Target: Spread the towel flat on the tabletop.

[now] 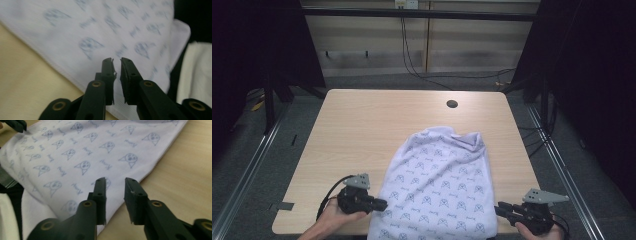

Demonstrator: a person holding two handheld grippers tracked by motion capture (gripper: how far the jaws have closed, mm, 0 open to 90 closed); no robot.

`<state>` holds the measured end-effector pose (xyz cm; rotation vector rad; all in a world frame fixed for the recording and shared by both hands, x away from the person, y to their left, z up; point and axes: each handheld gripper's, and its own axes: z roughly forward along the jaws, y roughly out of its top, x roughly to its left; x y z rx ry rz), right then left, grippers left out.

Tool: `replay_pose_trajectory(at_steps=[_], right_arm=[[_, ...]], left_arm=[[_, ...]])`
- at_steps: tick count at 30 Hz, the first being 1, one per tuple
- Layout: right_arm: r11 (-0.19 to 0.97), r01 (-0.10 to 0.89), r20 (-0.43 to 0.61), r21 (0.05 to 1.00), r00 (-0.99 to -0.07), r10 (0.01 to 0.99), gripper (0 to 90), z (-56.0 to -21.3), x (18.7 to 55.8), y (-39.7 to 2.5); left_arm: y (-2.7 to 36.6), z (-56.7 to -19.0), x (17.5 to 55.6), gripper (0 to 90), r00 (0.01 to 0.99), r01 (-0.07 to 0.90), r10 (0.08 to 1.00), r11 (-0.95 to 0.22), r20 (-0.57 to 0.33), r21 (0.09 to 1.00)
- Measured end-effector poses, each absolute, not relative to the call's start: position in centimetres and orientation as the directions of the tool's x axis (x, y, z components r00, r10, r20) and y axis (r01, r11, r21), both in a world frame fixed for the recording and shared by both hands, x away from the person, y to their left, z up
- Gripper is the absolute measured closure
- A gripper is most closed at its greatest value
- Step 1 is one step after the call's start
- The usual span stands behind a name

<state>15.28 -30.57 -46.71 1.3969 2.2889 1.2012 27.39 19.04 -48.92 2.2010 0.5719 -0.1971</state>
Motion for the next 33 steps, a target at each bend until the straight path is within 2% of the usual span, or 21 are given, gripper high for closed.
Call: replay_pose_trajectory(at_steps=[5, 6, 7, 10, 13, 14, 17, 20, 26, 29, 30, 33], right_arm=[[0.243, 0.634, 0.201, 0.734, -0.545, 0.814, 64.1, -46.9, 17.7, -29.8], [0.243, 0.634, 0.201, 0.734, -0.545, 0.814, 64.1, -46.9, 17.7, -29.8], [0.25, 0.624, 0.191, 0.74, -0.551, 0.812, 63.0, -47.0, 19.2, -29.3], [0.254, 0.616, 0.19, 0.746, -0.562, 0.805, 63.0, -47.2, 20.8, -29.0], [0.284, 0.605, 0.155, 0.744, -0.569, 0.807, 62.8, -47.4, 23.0, -28.0], [0.293, 0.6, 0.147, 0.744, -0.575, 0.805, 62.8, -47.6, 24.5, -27.5], [0.323, 0.604, 0.122, 0.729, -0.579, 0.806, 60.6, -48.1, 26.5, -26.5], [0.336, 0.603, 0.116, 0.723, -0.586, 0.802, 60.2, -48.6, 27.5, -26.0], [0.353, 0.631, 0.094, 0.691, -0.562, 0.821, 60.0, -49.8, 28.6, -25.7], [0.366, 0.638, 0.085, 0.678, -0.561, 0.823, 73.6, -49.8, 27.9, -25.7], [0.366, 0.638, 0.085, 0.678, -0.561, 0.823, 73.6, -49.8, 27.9, -25.7], [0.365, 0.647, 0.108, 0.669, -0.571, 0.814, 84.0, -49.7, 26.5, -26.3]], left_arm=[[19.0, -48.7, 30.6, 74.5, 0.849, 0.504, 0.428, -0.479, -0.31, 0.719], [18.7, -48.9, 31.8, 74.5, 0.837, 0.513, 0.455, -0.463, -0.303, 0.723], [17.9, -49.4, 33.5, 72.1, 0.819, 0.533, 0.487, -0.451, -0.303, 0.716], [17.0, -49.6, 34.7, 70.1, 0.824, 0.521, 0.489, -0.457, -0.285, 0.721], [15.4, -49.6, 35.7, 75.5, 0.848, 0.484, 0.468, -0.498, -0.247, 0.72], [14.8, -49.9, 35.9, 86.1, 0.857, 0.468, 0.463, -0.52, -0.225, 0.714], [14.7, -50.2, 35.3, 90.0, 0.873, 0.443, 0.448, -0.563, -0.192, 0.698], [15.1, -50.0, 34.4, 90.0, 0.88, 0.432, 0.44, -0.582, -0.18, 0.69], [17.3, -49.9, 31.8, 90.0, 0.878, 0.447, 0.43, -0.578, -0.21, 0.683], [18.3, -49.9, 30.5, 90.0, 0.877, 0.453, 0.425, -0.581, -0.222, 0.676], [18.5, -49.8, 30.1, 90.0, 0.877, 0.457, 0.421, -0.585, -0.231, 0.67], [18.7, -49.8, 28.7, 90.0, 0.884, 0.461, 0.377, -0.599, -0.278, 0.655]])
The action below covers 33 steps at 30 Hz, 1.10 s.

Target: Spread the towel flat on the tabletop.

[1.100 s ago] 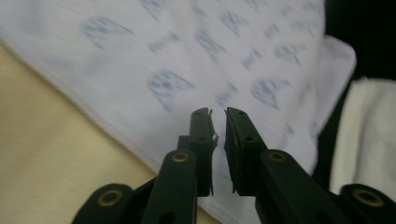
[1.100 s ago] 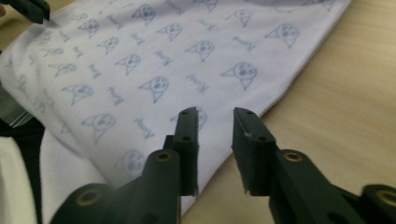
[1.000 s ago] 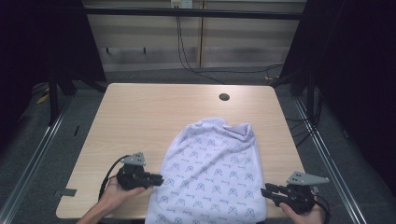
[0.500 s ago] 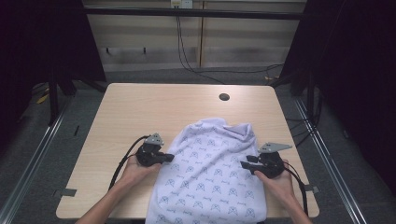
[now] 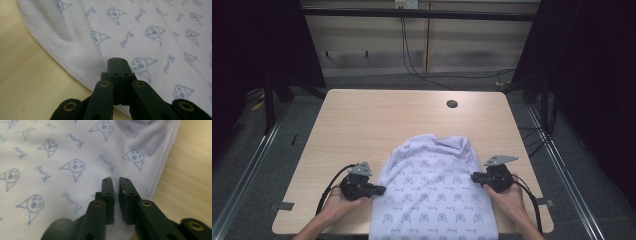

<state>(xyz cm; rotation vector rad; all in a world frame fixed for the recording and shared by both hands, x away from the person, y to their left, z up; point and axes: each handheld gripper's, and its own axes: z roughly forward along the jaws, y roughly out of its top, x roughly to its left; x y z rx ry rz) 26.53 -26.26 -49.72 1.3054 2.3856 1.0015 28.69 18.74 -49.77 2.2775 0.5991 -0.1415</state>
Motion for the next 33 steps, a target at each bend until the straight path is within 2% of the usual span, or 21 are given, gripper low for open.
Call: replay_pose_trajectory(at_steps=[3, 7, 9, 11, 13, 15, 18, 21, 23, 25, 27, 31, 32, 33], right_arm=[[0.356, 0.667, 0.16, 0.655, -0.583, 0.797, 87.1, -49.6, 24.4, -27.0], [0.382, 0.664, 0.165, 0.642, -0.607, 0.778, 87.1, -49.4, 22.2, -27.4], [0.393, 0.661, 0.166, 0.639, -0.618, 0.769, 85.3, -49.3, 21.3, -27.5], [0.402, 0.647, 0.162, 0.648, -0.633, 0.757, 78.6, -49.0, 20.6, -27.4], [0.396, 0.634, 0.165, 0.664, -0.64, 0.75, 77.7, -48.7, 20.7, -27.3], [0.36, 0.59, 0.163, 0.723, -0.652, 0.741, 75.0, -47.4, 21.9, -26.8], [0.339, 0.559, 0.15, 0.757, -0.653, 0.742, 71.4, -46.5, 23.5, -26.1], [0.32, 0.515, 0.127, 0.795, -0.658, 0.742, 62.5, -45.2, 27.8, -23.6], [0.323, 0.508, 0.115, 0.799, -0.656, 0.746, 59.8, -45.0, 28.8, -22.9], [0.335, 0.498, 0.104, 0.8, -0.664, 0.74, 56.0, -45.0, 31.2, -21.1], [0.34, 0.5, 0.105, 0.796, -0.669, 0.736, 55.3, -45.2, 31.8, -20.6], [0.36, 0.526, 0.107, 0.771, -0.664, 0.74, 51.6, -46.8, 33.1, -19.3], [0.361, 0.549, 0.13, 0.754, -0.662, 0.738, 55.4, -47.9, 33.2, -19.3], [0.361, 0.549, 0.13, 0.754, -0.662, 0.738, 55.4, -47.9, 33.2, -19.3]], left_arm=[[18.6, -49.7, 26.9, 90.0, 0.884, 0.467, 0.322, -0.621, -0.339, 0.629], [18.3, -49.4, 26.1, 83.7, 0.898, 0.439, 0.288, -0.635, -0.333, 0.636], [18.2, -48.9, 26.6, 78.8, 0.897, 0.443, 0.302, -0.588, -0.324, 0.677], [17.7, -48.1, 28.8, 73.9, 0.878, 0.465, 0.366, -0.504, -0.307, 0.728], [17.4, -48.0, 29.6, 73.5, 0.87, 0.472, 0.389, -0.481, -0.303, 0.739], [15.9, -48.2, 31.8, 71.0, 0.856, 0.477, 0.433, -0.456, -0.281, 0.751], [14.7, -48.5, 33.1, 70.1, 0.852, 0.464, 0.467, -0.464, -0.237, 0.754], [13.8, -48.7, 34.2, 65.2, 0.846, 0.471, 0.475, -0.451, -0.243, 0.758], [13.7, -48.3, 34.5, 65.4, 0.846, 0.459, 0.475, -0.417, -0.243, 0.784], [13.6, -47.6, 35.5, 66.6, 0.83, 0.477, 0.493, -0.381, -0.262, 0.792], [13.4, -47.7, 36.7, 67.3, 0.814, 0.508, 0.499, -0.366, -0.296, 0.78], [12.3, -50.0, 38.1, 66.0, 0.78, 0.575, 0.535, -0.408, -0.325, 0.709], [12.1, -50.4, 38.0, 63.8, 0.78, 0.572, 0.546, -0.426, -0.306, 0.701], [12.0, -50.5, 37.9, 63.8, 0.783, 0.57, 0.545, -0.434, -0.3, 0.698]])
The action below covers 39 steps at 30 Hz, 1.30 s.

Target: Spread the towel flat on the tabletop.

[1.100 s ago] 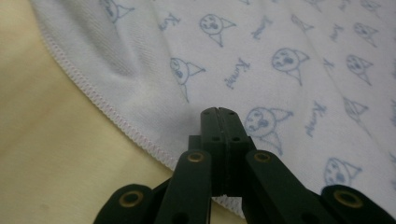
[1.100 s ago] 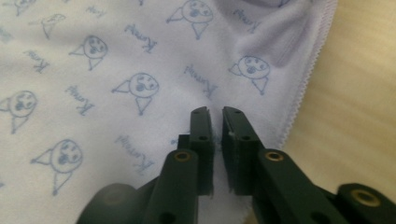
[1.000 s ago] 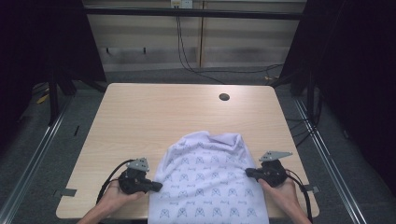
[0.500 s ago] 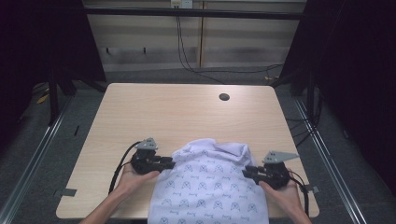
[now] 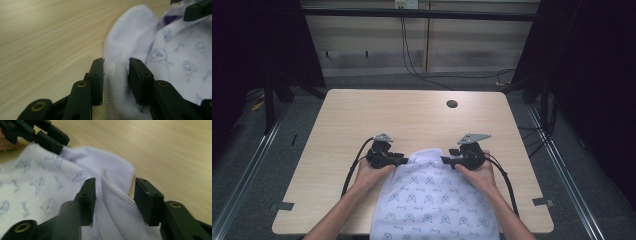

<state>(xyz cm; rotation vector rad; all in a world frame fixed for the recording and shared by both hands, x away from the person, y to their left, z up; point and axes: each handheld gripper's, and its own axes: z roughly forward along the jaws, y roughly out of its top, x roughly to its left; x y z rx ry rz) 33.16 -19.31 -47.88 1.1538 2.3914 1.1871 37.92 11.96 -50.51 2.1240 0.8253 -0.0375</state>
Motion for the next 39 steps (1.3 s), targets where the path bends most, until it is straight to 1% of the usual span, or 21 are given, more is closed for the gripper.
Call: replay_pose_trajectory(at_steps=[1, 2, 3, 4, 6, 7, 9, 14, 17, 19, 22, 24, 27, 29, 30, 32, 33, 34, 35, 37, 39], right_arm=[[0.372, 0.551, 0.128, 0.747, -0.669, 0.733, 61.5, -48.2, 33.0, -19.3], [0.389, 0.557, 0.128, 0.734, -0.675, 0.727, 75.6, -48.6, 32.6, -19.4], [0.389, 0.557, 0.128, 0.734, -0.675, 0.727, 75.6, -48.6, 32.6, -19.4], [0.386, 0.555, 0.125, 0.737, -0.672, 0.729, 81.2, -48.5, 32.3, -19.6], [0.357, 0.554, 0.14, 0.752, -0.664, 0.735, 85.5, -47.8, 31.7, -20.3], [0.341, 0.551, 0.142, 0.762, -0.656, 0.741, 85.8, -47.4, 31.3, -20.8], [0.297, 0.547, 0.163, 0.783, -0.641, 0.75, 86.0, -46.6, 30.4, -22.0], [0.197, 0.529, 0.19, 0.826, -0.588, 0.786, 86.2, -44.8, 28.6, -26.0], [0.156, 0.513, 0.197, 0.844, -0.568, 0.799, 86.1, -44.1, 28.0, -27.3], [0.097, 0.491, 0.231, 0.865, -0.564, 0.793, 86.2, -43.4, 27.3, -28.2], [0.086, 0.472, 0.231, 0.877, -0.573, 0.787, 86.2, -42.6, 26.3, -28.5], [0.09, 0.475, 0.238, 0.875, -0.585, 0.775, 86.2, -42.5, 25.4, -28.3], [0.12, 0.493, 0.241, 0.862, -0.606, 0.758, 86.2, -43.0, 24.1, -27.7], [0.144, 0.519, 0.248, 0.842, -0.611, 0.752, 86.1, -43.9, 23.3, -27.4], [0.166, 0.542, 0.252, 0.824, -0.612, 0.75, 86.1, -44.8, 22.6, -27.3], [0.17, 0.55, 0.255, 0.817, -0.611, 0.75, 86.1, -45.3, 22.4, -27.4], [0.176, 0.568, 0.263, 0.804, -0.605, 0.751, 86.0, -46.0, 22.2, -27.5], [0.176, 0.568, 0.263, 0.804, -0.605, 0.751, 86.0, -46.0, 22.2, -27.5], [0.178, 0.571, 0.262, 0.802, -0.604, 0.753, 86.0, -46.3, 22.3, -27.6], [0.176, 0.585, 0.273, 0.792, -0.597, 0.755, 85.8, -46.8, 22.4, -27.7], [0.179, 0.583, 0.268, 0.793, -0.598, 0.756, 85.6, -46.8, 22.6, -27.6]], left_arm=[[11.9, -50.5, 37.7, 62.0, 0.792, 0.562, 0.53, -0.435, -0.304, 0.704], [11.5, -50.4, 37.4, 60.5, 0.796, 0.556, 0.53, -0.447, -0.293, 0.701], [11.5, -50.4, 37.4, 61.0, 0.796, 0.556, 0.53, -0.447, -0.293, 0.701], [11.3, -50.4, 37.2, 61.0, 0.809, 0.544, 0.512, -0.464, -0.289, 0.699], [10.9, -50.4, 36.9, 67.3, 0.821, 0.526, 0.504, -0.481, -0.269, 0.702], [10.8, -50.3, 36.8, 71.3, 0.829, 0.519, 0.49, -0.492, -0.271, 0.699], [10.7, -50.1, 36.6, 85.4, 0.842, 0.493, 0.482, -0.506, -0.242, 0.708], [12.3, -48.2, 36.7, 87.6, 0.818, 0.496, 0.514, -0.402, -0.259, 0.77], [14.3, -45.8, 36.0, 87.6, 0.817, 0.454, 0.519, -0.312, -0.25, 0.834], [15.0, -44.2, 35.0, 87.6, 0.835, 0.411, 0.496, -0.273, -0.239, 0.87], [14.9, -42.5, 32.7, 87.5, 0.878, 0.344, 0.431, -0.269, -0.207, 0.9], [13.7, -42.2, 30.5, 87.4, 0.924, 0.285, 0.343, -0.325, -0.168, 0.902], [11.8, -43.4, 28.0, 87.2, 0.96, 0.246, 0.231, -0.429, -0.158, 0.869], [10.6, -45.1, 27.1, 87.1, 0.968, 0.246, 0.171, -0.501, -0.184, 0.829], [9.8, -47.1, 26.6, 86.8, 0.964, 0.267, 0.152, -0.574, -0.22, 0.774], [9.4, -48.0, 26.6, 85.3, 0.962, 0.271, 0.138, -0.613, -0.237, 0.743], [9.1, -48.9, 26.5, 81.8, 0.955, 0.286, 0.138, -0.661, -0.262, 0.694], [9.1, -48.9, 26.5, 75.9, 0.955, 0.286, 0.138, -0.661, -0.262, 0.694], [9.2, -48.9, 26.7, 75.9, 0.95, 0.298, 0.137, -0.668, -0.28, 0.682], [9.8, -48.6, 26.7, 69.1, 0.945, 0.317, 0.147, -0.636, -0.293, 0.703], [11.4, -48.0, 27.0, 65.8, 0.933, 0.354, 0.172, -0.594, -0.316, 0.723]])
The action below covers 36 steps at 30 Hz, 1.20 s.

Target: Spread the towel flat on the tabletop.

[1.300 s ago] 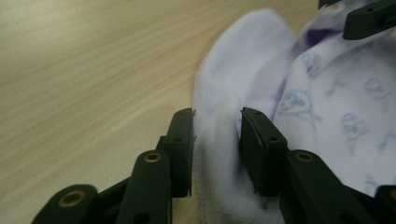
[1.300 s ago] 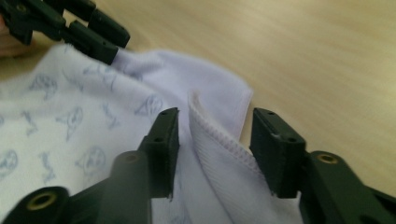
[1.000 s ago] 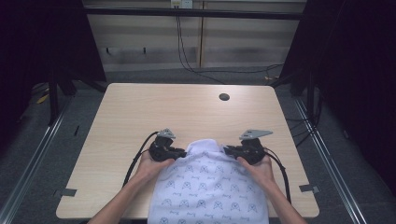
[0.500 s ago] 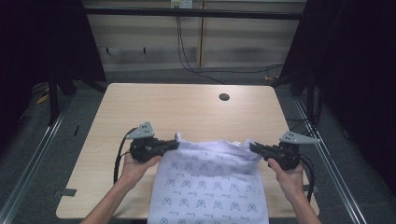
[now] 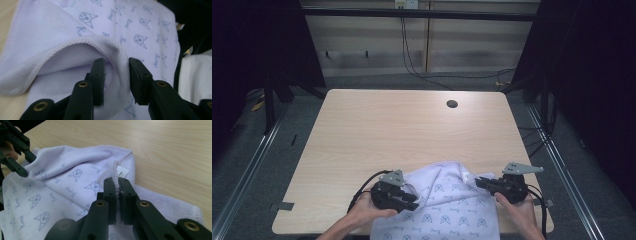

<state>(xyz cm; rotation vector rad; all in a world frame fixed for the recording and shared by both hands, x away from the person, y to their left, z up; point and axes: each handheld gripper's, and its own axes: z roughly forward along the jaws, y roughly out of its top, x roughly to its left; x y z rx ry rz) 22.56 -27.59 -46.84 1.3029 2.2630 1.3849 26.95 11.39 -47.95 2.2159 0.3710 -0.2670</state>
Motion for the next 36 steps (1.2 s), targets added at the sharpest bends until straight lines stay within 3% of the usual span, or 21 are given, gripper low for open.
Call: replay_pose_trajectory(at_steps=[5, 13, 16, 24, 30, 32, 33, 34, 36], right_arm=[[0.167, 0.573, 0.27, 0.802, -0.597, 0.756, 85.3, -46.5, 22.7, -27.5], [0.18, 0.566, 0.258, 0.804, -0.606, 0.752, 84.6, -46.4, 22.9, -27.2], [0.178, 0.57, 0.263, 0.802, -0.604, 0.752, 84.5, -46.5, 23.1, -27.2], [0.188, 0.568, 0.258, 0.801, -0.612, 0.748, 83.7, -46.6, 23.2, -27.1], [0.197, 0.568, 0.256, 0.799, -0.618, 0.744, 83.1, -46.7, 23.3, -27.1], [0.198, 0.567, 0.255, 0.799, -0.619, 0.743, 83.1, -46.7, 23.3, -27.1], [0.193, 0.568, 0.257, 0.8, -0.616, 0.744, 82.9, -46.6, 23.3, -27.0], [0.193, 0.568, 0.257, 0.8, -0.616, 0.744, 82.9, -46.6, 23.3, -27.0], [0.193, 0.567, 0.256, 0.801, -0.616, 0.745, 82.7, -46.6, 23.3, -27.1]], left_arm=[[13.8, -47.5, 27.3, 63.6, 0.924, 0.381, 0.203, -0.544, -0.323, 0.748], [17.7, -46.7, 30.3, 64.9, 0.86, 0.487, 0.339, -0.322, -0.381, 0.812], [17.2, -47.2, 32.1, 63.0, 0.819, 0.521, 0.452, -0.326, -0.354, 0.789], [14.3, -49.9, 34.7, 53.4, 0.794, 0.574, 0.481, -0.388, -0.372, 0.722], [12.9, -50.5, 34.2, 51.5, 0.814, 0.545, 0.487, -0.454, -0.316, 0.705], [12.4, -50.5, 34.1, 54.1, 0.818, 0.536, 0.492, -0.461, -0.299, 0.707], [12.2, -50.5, 34.0, 63.2, 0.827, 0.519, 0.488, -0.472, -0.28, 0.713], [12.1, -50.5, 33.9, 63.2, 0.837, 0.508, 0.473, -0.483, -0.275, 0.713], [11.9, -50.5, 33.6, 77.6, 0.857, 0.48, 0.446, -0.508, -0.258, 0.715]])
